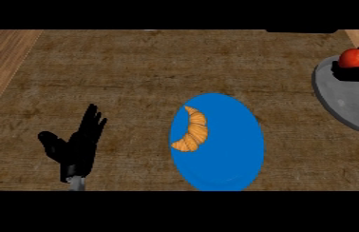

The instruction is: Pick the tomato from the plate and place it in the pan

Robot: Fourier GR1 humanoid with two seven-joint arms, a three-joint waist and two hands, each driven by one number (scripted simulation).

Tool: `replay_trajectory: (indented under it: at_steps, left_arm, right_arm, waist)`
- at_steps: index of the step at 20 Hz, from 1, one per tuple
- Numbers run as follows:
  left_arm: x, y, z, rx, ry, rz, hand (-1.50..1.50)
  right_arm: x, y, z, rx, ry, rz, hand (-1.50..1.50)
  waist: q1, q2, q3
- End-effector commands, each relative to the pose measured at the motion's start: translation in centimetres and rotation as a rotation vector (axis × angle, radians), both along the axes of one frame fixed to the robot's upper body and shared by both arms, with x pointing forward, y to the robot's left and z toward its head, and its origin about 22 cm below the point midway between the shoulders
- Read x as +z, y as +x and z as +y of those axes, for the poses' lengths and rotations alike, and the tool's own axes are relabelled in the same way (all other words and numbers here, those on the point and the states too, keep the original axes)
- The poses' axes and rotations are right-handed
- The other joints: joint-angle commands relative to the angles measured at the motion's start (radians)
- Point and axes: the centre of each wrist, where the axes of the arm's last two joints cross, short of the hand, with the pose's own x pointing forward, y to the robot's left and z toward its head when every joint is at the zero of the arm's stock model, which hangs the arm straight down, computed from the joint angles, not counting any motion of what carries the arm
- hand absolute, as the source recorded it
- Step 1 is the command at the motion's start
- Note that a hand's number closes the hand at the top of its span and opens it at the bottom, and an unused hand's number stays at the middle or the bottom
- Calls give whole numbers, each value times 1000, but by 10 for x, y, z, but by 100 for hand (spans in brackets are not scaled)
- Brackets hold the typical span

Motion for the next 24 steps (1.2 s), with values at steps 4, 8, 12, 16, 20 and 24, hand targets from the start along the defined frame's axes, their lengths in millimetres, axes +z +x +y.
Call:
replay_trajectory:
  at_steps: [4, 8, 12, 16, 20, 24]
  left_arm:
    - [-17, -8, -12, -28, -15, 45, 0]
    - [-4, 11, -12, -62, 9, 36, 0]
    - [-2, 12, -15, -53, -12, 24, 0]
    - [5, 8, -15, -45, 2, 25, 0]
    - [-1, 5, -10, -27, -11, 37, 0]
    - [-3, 4, -11, -18, -20, 44, 0]
  right_arm:
    - [-2, 2, -54, -29, 46, -23, 150]
    - [-27, -5, -60, -82, 62, 240, -150]
    - [-30, -7, -65, -42, 58, 178, -150]
    - [-33, -9, -67, -11, 141, 64, -150]
    - [-10, 2, -67, 96, 390, -162, -150]
    - [-10, -5, -77, 137, 565, -269, -150]
  waist:
    - [27, 17, -3]
    - [46, 31, -1]
    - [41, 26, 0]
    - [51, 27, 4]
    - [31, 21, 6]
    - [24, 20, 3]
